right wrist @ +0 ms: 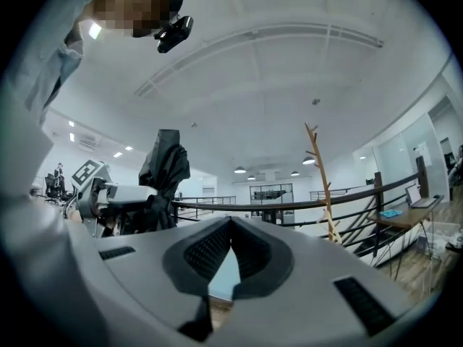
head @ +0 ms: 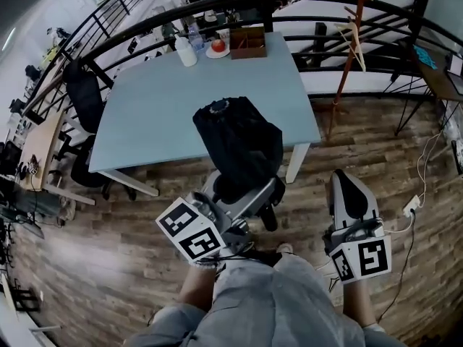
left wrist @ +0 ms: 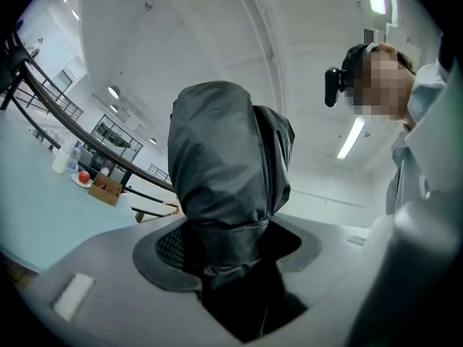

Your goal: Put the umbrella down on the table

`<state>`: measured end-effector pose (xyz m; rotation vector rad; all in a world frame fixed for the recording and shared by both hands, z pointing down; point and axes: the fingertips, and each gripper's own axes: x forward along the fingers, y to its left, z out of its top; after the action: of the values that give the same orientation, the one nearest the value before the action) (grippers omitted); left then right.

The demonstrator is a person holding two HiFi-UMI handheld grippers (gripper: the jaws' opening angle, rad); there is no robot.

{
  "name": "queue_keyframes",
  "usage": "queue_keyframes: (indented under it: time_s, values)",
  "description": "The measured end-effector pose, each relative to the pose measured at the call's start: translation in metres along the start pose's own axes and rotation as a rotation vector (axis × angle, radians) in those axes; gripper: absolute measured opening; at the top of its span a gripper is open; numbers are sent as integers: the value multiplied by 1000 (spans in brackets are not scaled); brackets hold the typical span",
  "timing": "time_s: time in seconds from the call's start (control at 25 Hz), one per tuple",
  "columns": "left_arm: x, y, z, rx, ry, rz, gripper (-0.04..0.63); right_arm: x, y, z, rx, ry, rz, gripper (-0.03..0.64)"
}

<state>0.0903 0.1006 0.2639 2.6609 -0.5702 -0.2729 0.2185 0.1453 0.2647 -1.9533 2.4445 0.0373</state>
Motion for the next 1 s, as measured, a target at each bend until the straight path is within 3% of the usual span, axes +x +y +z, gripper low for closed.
queue_keyframes:
  time_s: [0.48, 1.0]
  values:
    - [7, -9, -1, 37, -66, 127, 261, 9, -19, 3, 1, -32, 137, -2]
    - [7, -6, -2, 37, -76, 171, 261, 13, -25, -4, 25, -24, 169, -2]
